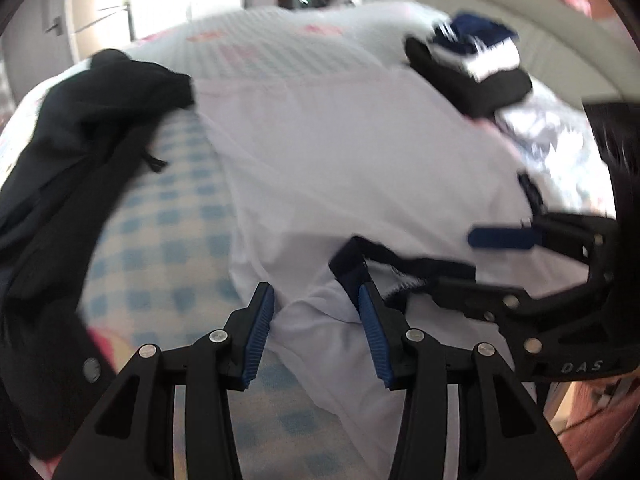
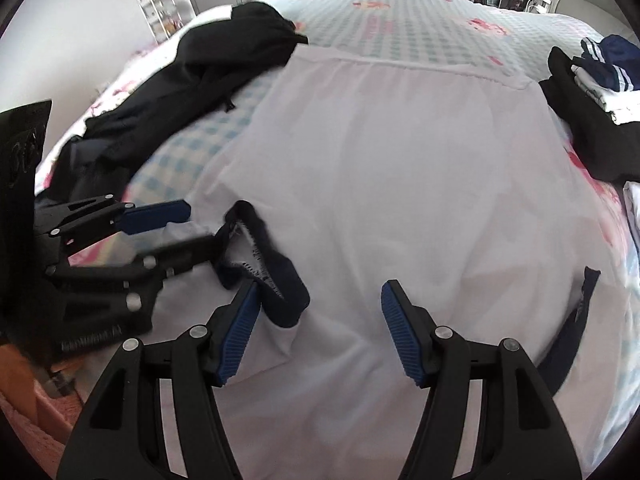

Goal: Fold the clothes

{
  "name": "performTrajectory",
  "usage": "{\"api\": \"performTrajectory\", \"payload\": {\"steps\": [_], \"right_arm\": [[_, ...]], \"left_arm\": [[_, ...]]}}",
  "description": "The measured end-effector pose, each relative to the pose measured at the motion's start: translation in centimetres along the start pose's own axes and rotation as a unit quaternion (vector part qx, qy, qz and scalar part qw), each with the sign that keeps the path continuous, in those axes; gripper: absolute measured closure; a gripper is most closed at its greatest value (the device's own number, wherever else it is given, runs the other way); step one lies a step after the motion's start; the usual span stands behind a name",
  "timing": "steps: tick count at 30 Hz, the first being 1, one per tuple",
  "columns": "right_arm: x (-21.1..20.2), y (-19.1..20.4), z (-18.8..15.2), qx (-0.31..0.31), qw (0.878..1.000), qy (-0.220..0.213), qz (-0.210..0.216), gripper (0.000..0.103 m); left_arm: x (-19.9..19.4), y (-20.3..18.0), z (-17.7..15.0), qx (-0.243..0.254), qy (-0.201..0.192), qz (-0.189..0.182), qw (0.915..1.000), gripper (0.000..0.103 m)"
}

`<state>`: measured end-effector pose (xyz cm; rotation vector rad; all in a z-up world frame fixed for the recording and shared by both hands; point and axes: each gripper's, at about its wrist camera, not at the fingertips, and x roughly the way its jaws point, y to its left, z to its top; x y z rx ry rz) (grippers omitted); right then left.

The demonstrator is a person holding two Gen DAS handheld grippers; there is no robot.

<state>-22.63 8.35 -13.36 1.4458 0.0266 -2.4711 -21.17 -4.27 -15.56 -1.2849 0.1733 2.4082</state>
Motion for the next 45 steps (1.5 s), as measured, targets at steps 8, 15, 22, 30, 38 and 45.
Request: {"api": "performTrajectory", "payload": {"steps": [8, 15, 22, 30, 38, 45], "right_arm": [[1.9, -0.2, -1.0, 0.007, 0.999, 0.026, -0.018, 0.039], [1.7, -0.7, -1.4, 0.013, 0.999, 0.028, -0.027, 0.039], [-2.2, -1.3, -1.4, 0.031, 0.999, -0.026, 0.015, 0.039], [-0.1, 3.4, 1.8, -0.076, 0.995, 0.016, 0.059, 0.039], [2.8, 1.2, 4.1, -0.055, 0.998, 0.023, 0.008, 0.040], [0.8, 2.6, 4.1, -0.061, 0.996, -0.012, 0.059, 0.039]], "left_arm": [[3.5, -1.6, 1.7, 0.034, 0.034, 0.055, 0.9973, 0.055], [0.1, 2.8, 1.7, -0.117, -0.075, 0.087, 0.9865, 0.057], [-3.3, 3.7, -0.4, -0.130, -0.087, 0.027, 0.9873, 0.058], [-2.9, 2.7, -2.4, -0.122, -0.047, 0.011, 0.9913, 0.063], [-3.4, 3.5, -3.4, -0.145, -0.061, -0.010, 0.9876, 0.061], [-0.8, 2.7, -2.9, -0.142, -0.029, 0.005, 0.9894, 0.061]]}}
